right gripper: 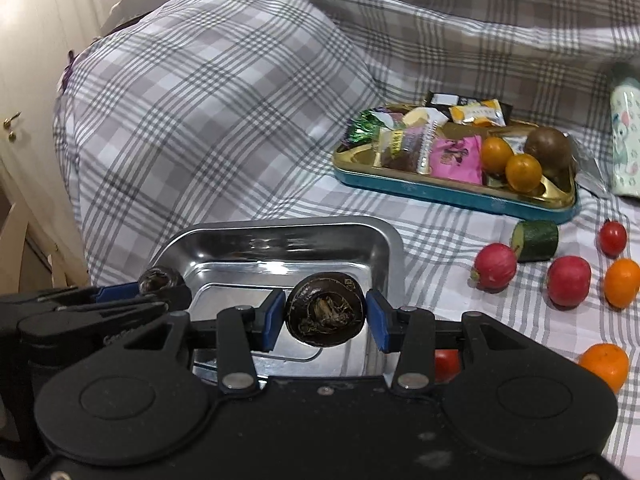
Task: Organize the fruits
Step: 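Carry both held dark fruits over the steel tray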
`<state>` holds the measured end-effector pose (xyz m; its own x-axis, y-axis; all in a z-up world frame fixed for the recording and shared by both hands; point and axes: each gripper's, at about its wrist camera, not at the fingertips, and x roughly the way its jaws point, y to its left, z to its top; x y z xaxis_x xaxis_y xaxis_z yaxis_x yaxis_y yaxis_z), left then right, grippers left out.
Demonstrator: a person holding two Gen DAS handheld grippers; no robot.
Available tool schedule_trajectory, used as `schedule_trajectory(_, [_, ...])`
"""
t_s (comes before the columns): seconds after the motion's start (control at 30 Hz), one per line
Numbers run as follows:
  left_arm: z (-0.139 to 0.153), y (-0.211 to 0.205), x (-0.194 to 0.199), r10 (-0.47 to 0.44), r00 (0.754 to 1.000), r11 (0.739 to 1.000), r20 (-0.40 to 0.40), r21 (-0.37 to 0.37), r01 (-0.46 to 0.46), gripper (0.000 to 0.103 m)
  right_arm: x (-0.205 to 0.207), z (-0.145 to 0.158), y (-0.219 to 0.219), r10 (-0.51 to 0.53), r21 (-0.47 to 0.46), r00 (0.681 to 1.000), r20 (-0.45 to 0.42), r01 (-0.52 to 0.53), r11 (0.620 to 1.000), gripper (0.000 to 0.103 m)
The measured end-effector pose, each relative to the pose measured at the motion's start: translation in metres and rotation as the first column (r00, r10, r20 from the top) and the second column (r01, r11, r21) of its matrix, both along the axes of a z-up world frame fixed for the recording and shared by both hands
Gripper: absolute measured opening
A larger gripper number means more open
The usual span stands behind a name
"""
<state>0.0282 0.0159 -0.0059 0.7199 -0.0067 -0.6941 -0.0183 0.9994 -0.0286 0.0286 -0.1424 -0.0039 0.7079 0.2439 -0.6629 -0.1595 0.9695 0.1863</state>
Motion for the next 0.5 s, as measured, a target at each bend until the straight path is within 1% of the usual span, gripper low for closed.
schedule_trajectory(0.23, [-0.0013,-0.007,0.0021,-0.021,1.0,0.999,-0.021,0.027,0.022,0.049,0.0004,-0.0024,0.0015,0.028,-0.003,1.0,-0.012,-0.028,1.0,0.046])
schedule_trajectory(0.5, [-0.0021,-0.0056,0.0042,-0.014,0.999,1.0,-0.036,0.025,0.015,0.049,0.0004,-0.0033,0.0039,0.042,-0.013,0.999,-0.017,-0.042,0.999,0.046])
